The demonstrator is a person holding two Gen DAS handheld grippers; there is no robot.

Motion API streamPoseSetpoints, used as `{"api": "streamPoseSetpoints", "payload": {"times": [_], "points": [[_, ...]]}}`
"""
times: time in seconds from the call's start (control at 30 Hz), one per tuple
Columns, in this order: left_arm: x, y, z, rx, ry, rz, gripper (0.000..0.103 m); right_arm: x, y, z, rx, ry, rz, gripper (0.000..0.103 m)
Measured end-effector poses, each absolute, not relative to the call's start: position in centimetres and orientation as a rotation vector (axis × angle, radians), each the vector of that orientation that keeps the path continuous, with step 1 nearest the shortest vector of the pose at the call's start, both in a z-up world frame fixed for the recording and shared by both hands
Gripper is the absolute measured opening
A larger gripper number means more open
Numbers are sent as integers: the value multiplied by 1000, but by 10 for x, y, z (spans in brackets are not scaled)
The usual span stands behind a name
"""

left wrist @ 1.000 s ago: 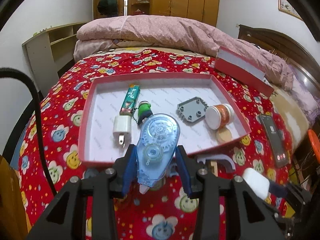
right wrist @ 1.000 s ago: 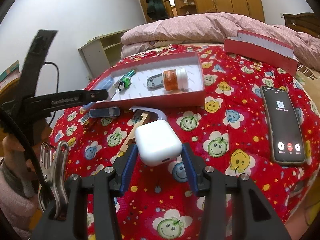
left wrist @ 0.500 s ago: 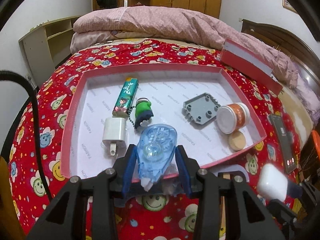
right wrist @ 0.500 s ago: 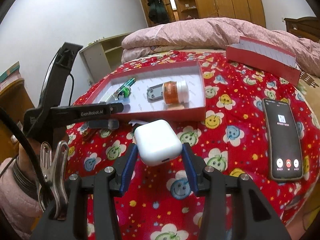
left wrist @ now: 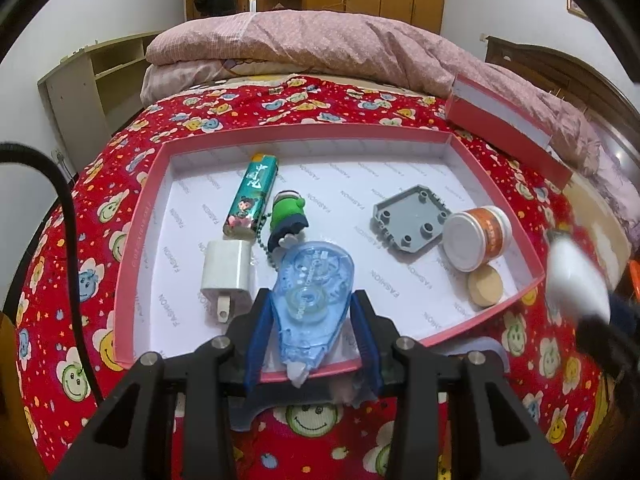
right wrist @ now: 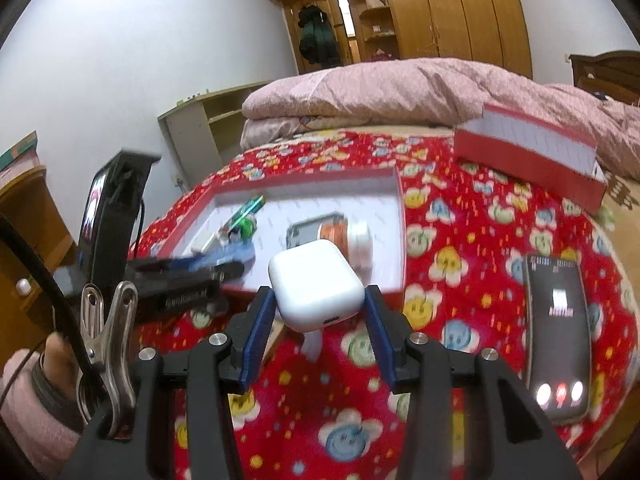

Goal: Organize rigid objects
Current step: 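Carry correction tape and earbud case into the box and open both tools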

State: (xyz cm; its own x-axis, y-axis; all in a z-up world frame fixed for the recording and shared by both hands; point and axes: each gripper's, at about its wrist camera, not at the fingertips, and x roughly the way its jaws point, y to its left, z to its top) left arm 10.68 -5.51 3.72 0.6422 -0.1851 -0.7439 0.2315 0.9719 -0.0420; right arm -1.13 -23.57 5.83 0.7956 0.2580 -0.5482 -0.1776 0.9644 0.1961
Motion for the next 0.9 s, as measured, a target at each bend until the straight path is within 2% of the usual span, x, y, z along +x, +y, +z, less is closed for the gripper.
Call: {"api": "streamPoseSetpoints", "payload": {"times": [0.37,0.9], "points": [[115,-52,34,47,855,-235,41,46,-233,77,94,586,216,46],[114,-53,33,49,855,-235,41,143,-230,49,73,706,173,46]]}}
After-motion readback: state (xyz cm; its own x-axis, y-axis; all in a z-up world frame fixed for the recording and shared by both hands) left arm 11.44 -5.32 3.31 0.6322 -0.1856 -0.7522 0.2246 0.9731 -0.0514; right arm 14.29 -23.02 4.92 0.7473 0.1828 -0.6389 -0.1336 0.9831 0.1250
